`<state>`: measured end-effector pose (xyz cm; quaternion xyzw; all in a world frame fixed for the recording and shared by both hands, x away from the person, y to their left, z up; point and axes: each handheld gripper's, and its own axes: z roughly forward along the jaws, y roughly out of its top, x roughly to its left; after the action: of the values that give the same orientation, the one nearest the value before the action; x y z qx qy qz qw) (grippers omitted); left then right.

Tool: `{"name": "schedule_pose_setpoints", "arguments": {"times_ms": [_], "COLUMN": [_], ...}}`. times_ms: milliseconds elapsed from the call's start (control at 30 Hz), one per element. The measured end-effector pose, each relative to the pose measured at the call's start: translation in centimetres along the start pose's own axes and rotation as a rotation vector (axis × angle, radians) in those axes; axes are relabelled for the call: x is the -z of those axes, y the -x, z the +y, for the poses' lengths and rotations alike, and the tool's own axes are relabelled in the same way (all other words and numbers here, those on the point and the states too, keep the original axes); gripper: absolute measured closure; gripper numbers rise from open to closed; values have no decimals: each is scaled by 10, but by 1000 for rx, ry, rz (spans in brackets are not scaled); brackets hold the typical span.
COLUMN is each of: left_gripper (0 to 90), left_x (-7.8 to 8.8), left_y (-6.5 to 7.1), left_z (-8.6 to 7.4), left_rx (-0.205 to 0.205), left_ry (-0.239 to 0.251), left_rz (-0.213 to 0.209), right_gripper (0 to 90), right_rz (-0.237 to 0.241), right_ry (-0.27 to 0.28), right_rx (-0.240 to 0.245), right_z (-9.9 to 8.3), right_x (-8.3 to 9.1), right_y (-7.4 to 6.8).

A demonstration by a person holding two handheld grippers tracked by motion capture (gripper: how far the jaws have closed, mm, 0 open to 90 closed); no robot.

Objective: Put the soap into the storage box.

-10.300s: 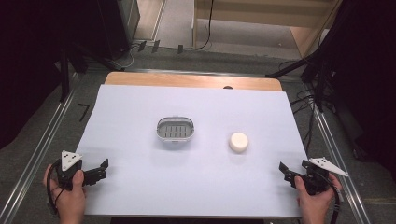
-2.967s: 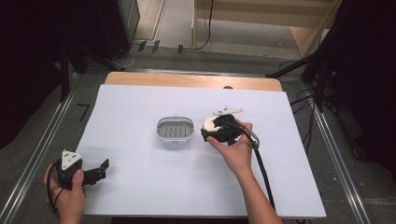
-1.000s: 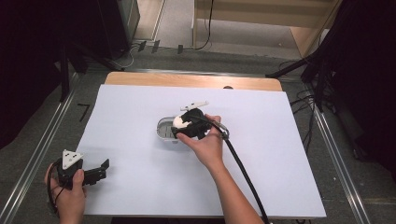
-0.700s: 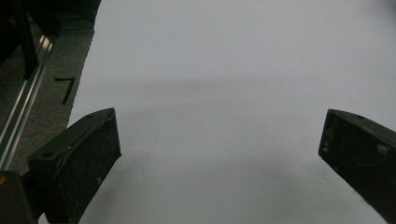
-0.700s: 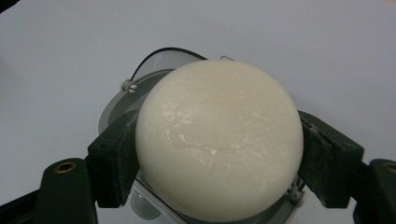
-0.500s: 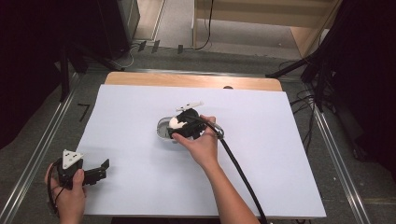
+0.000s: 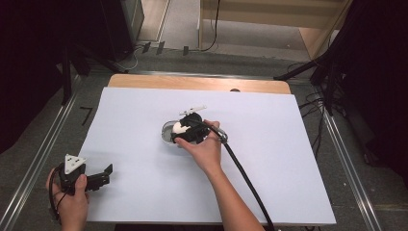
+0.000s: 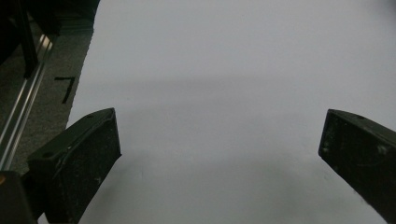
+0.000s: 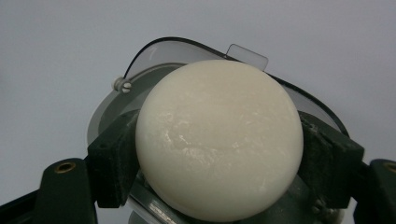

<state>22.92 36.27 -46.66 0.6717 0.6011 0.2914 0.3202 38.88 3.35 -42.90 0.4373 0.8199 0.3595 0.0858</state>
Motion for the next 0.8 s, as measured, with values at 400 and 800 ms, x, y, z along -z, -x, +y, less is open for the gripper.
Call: {"name": "schedule_pose_setpoints", "arguments": {"times_ms": [400,800], "left_gripper": [0,0], "left_x": [0,0], "left_y": [0,0], "left_z": [0,0], "left_rx": [-3,-4], "left_ry": [-2,-3], "left_rz": [-1,-1], "right_gripper": [229,240], "right_rz": [18,18], "right_ry": [13,39], "right_rx": [-5,-9], "right_z": [1,0], "right_x": [5,12], "right_y": [-1,1]}}
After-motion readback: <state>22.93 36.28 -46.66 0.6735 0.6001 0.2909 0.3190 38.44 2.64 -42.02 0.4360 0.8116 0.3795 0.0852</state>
